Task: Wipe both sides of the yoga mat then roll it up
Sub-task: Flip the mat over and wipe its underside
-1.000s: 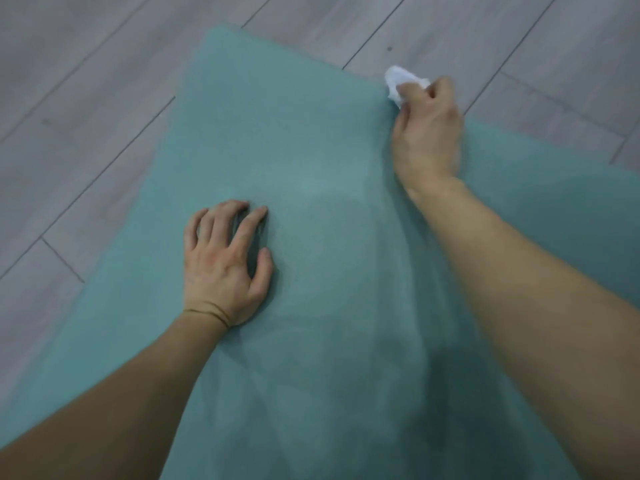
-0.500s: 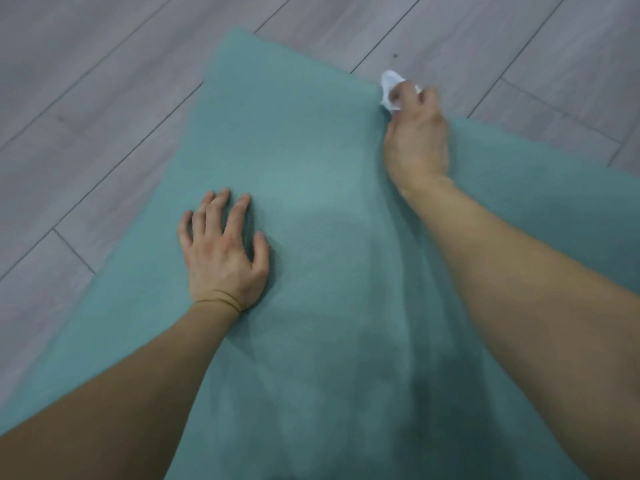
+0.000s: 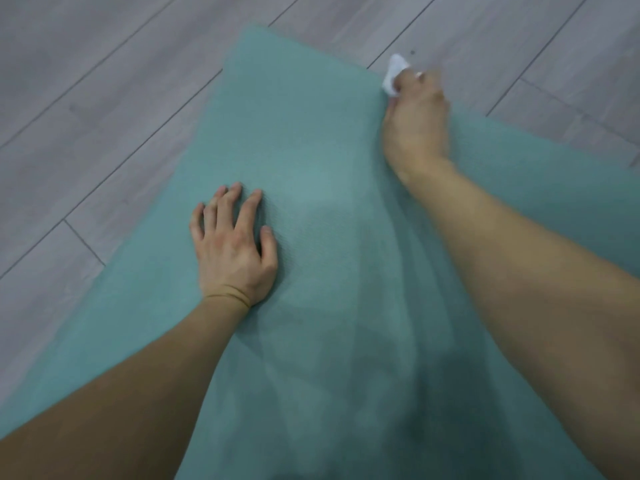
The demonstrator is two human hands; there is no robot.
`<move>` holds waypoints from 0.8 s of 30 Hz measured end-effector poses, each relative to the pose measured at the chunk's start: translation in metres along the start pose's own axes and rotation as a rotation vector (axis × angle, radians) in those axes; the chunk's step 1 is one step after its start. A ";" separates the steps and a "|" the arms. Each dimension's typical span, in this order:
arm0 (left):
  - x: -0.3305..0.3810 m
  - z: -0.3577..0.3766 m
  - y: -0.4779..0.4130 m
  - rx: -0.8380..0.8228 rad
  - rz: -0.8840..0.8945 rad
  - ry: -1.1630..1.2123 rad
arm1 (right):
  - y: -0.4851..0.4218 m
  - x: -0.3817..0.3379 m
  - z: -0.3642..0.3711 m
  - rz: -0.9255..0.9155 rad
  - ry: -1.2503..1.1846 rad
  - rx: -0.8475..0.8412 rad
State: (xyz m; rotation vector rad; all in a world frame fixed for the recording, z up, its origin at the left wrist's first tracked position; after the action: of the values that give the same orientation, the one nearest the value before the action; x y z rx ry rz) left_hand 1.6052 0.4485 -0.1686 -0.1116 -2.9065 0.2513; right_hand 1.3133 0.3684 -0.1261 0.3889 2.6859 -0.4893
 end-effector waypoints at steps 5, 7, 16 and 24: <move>-0.001 -0.001 -0.001 -0.011 -0.003 -0.005 | 0.106 -0.073 0.016 -0.674 -0.296 -0.397; -0.002 -0.001 -0.001 -0.004 0.005 0.009 | 0.102 -0.076 0.010 -0.907 -0.267 -0.549; -0.002 0.001 -0.001 0.007 0.005 0.018 | -0.008 -0.005 0.003 -0.122 0.032 -0.058; -0.004 0.003 -0.001 0.019 0.001 0.021 | 0.152 -0.065 0.017 -0.591 -0.380 -0.261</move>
State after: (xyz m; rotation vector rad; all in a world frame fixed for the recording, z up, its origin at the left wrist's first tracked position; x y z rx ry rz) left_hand 1.6087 0.4468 -0.1724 -0.1122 -2.8831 0.2762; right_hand 1.4268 0.4858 -0.1571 -0.5345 2.4056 -0.3180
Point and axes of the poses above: each hand's wrist, its own y-axis away from the middle knuckle, its own z-axis out of the palm, x = y × z, the point moved 2 cm from there along -y, towards the middle knuckle, and after that the axes turned 11 degrees about -z, right-handed, at the moved point
